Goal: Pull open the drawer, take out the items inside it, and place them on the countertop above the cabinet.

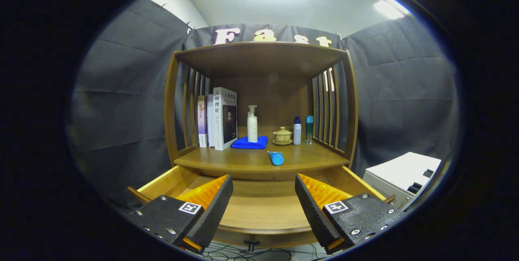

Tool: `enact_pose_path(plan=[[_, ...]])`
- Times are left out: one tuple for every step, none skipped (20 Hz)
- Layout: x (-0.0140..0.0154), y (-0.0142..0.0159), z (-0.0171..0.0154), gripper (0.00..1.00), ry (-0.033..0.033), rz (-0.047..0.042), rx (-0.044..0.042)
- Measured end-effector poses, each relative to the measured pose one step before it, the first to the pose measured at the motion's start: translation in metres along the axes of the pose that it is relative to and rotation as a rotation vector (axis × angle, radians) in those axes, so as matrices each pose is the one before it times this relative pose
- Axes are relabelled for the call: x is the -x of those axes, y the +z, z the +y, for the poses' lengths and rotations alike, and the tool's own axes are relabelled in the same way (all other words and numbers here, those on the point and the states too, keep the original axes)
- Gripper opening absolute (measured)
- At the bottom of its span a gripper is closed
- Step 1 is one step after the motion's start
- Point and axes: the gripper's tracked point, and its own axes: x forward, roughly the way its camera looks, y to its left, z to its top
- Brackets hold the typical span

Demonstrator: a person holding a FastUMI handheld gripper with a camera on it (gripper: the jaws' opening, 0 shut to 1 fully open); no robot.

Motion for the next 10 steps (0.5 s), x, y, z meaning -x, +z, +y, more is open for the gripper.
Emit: enact_pose_path(plan=[[0.00661, -0.00540, 0.00210, 0.95, -0.00101, 0.00080, -0.00607], [0.00474, -0.00403, 0.00056, 0.95, 0.00145, 0.00214, -0.00823], [0.00559, -0.00477, 0.00124, 0.95, 0.00039, 0.00420, -0.00582], [0.00498, -0.00643, 0.00076, 0.95, -0.00247, 0.00652, -0.00351], [0.00555, -0.00618, 0.00117, 0.94, -0.00256, 0.00635, -0.00367], [0.00436, -0.00705, 0.00224, 0.95, 0.00327, 0.00612, -0.00267], [0.00306, -0.00595, 0.00471, 0.95, 0.01320, 0.00061, 0.00175], [0.00271, -0.00716, 0.00264, 0.94, 0.00610, 0.00528, 0.00605], [0.00261, -0.01036, -0.00029, 0.94, 0.00044, 0.01499, 0.00640], [0.00124, -0.00863, 0.00045, 0.94, -0.00253, 0.01582, 0.00181]])
